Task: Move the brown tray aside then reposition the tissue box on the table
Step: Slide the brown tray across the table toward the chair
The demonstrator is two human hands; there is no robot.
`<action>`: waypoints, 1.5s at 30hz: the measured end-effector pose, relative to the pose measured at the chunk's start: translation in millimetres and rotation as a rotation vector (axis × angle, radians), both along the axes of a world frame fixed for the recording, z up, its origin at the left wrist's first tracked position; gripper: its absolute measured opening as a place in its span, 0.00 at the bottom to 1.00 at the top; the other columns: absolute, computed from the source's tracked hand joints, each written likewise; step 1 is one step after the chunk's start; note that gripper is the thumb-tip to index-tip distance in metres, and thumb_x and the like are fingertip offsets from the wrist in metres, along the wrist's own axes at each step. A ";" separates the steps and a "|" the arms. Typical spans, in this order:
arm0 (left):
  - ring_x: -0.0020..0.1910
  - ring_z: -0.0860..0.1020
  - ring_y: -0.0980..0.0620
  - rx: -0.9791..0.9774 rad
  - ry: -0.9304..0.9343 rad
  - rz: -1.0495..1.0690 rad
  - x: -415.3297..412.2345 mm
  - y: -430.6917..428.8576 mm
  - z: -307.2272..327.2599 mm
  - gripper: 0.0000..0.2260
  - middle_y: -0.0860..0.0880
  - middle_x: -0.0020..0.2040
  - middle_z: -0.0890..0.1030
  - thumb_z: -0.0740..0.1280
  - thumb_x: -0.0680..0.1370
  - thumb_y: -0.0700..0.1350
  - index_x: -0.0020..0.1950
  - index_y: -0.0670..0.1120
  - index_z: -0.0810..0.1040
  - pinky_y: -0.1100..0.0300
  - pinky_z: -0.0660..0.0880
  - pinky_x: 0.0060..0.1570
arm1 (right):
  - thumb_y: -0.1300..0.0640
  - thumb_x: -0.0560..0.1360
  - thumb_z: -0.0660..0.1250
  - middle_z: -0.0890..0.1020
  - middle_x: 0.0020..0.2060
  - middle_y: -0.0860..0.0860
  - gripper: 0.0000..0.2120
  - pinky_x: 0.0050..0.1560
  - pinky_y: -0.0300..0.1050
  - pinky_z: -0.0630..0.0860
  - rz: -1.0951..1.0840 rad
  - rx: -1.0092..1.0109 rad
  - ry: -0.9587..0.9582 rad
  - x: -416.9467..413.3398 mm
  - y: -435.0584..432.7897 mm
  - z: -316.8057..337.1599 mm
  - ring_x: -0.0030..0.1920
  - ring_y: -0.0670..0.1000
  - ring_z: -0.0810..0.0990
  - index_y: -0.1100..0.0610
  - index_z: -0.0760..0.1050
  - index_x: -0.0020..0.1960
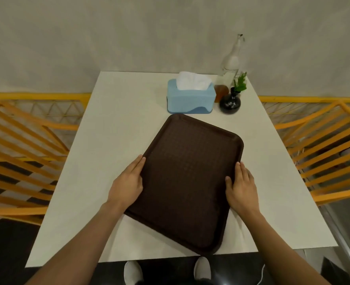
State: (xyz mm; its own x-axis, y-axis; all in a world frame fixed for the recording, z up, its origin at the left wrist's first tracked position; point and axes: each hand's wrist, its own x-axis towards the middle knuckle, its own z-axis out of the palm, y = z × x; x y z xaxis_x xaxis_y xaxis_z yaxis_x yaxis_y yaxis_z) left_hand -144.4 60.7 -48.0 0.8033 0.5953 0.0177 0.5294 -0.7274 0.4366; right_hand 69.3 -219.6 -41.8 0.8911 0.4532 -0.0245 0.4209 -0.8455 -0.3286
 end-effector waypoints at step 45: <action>0.79 0.58 0.48 0.072 0.056 0.251 -100.0 135.6 0.3 0.25 0.47 0.79 0.64 0.55 0.83 0.44 0.81 0.46 0.58 0.49 0.54 0.77 | 0.42 0.83 0.52 0.54 0.81 0.54 0.34 0.75 0.64 0.47 0.271 -0.048 0.019 -75.5 196.7 -8.2 0.80 0.56 0.50 0.57 0.46 0.82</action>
